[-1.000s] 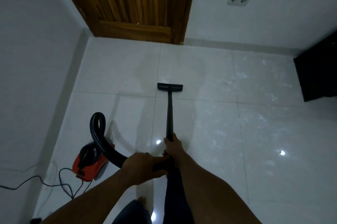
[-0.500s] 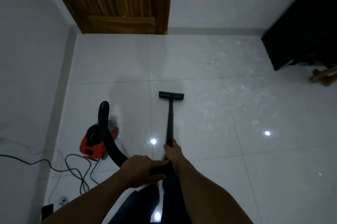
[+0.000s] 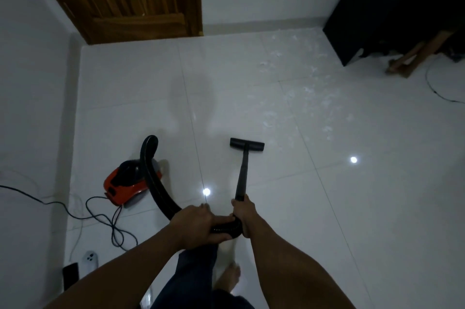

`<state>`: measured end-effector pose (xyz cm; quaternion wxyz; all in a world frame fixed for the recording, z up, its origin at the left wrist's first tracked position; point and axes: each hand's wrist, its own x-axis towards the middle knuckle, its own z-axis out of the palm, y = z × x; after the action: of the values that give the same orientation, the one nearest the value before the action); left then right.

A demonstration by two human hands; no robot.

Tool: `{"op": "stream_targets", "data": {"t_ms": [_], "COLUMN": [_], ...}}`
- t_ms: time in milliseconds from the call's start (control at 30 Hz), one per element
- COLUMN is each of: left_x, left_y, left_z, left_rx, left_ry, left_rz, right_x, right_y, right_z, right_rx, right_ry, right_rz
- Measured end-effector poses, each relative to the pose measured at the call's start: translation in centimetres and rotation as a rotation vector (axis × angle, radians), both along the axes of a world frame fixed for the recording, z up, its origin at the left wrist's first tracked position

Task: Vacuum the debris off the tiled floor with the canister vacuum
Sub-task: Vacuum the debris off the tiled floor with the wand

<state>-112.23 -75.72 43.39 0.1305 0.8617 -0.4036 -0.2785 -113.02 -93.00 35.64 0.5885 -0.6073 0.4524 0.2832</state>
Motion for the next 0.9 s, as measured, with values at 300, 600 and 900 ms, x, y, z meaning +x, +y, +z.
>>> {"op": "stream_targets", "data": {"t_ms": [300,600,900], "left_x": [-5.8,-4.8,3.1], "left_y": [-2.3,-4.1,-6.1], "left_z": [0.2,-2.0,-2.6], "left_rx": [0.011,0.054,0.059], "left_ry": [-0.08,-0.072,-0.004], "left_rz": [-0.086,-0.064,-0.045], "right_x": [-7.2,-5.5,2.4], "right_y": [-2.2,-3.3,-5.5], "right_z": [0.6,-1.7,-3.3], "right_rx": [-0.018,0.014,0.006], "right_ry": [0.029,0.025,0.001], "right_rz": [-0.021,-0.067,-0.039]}}
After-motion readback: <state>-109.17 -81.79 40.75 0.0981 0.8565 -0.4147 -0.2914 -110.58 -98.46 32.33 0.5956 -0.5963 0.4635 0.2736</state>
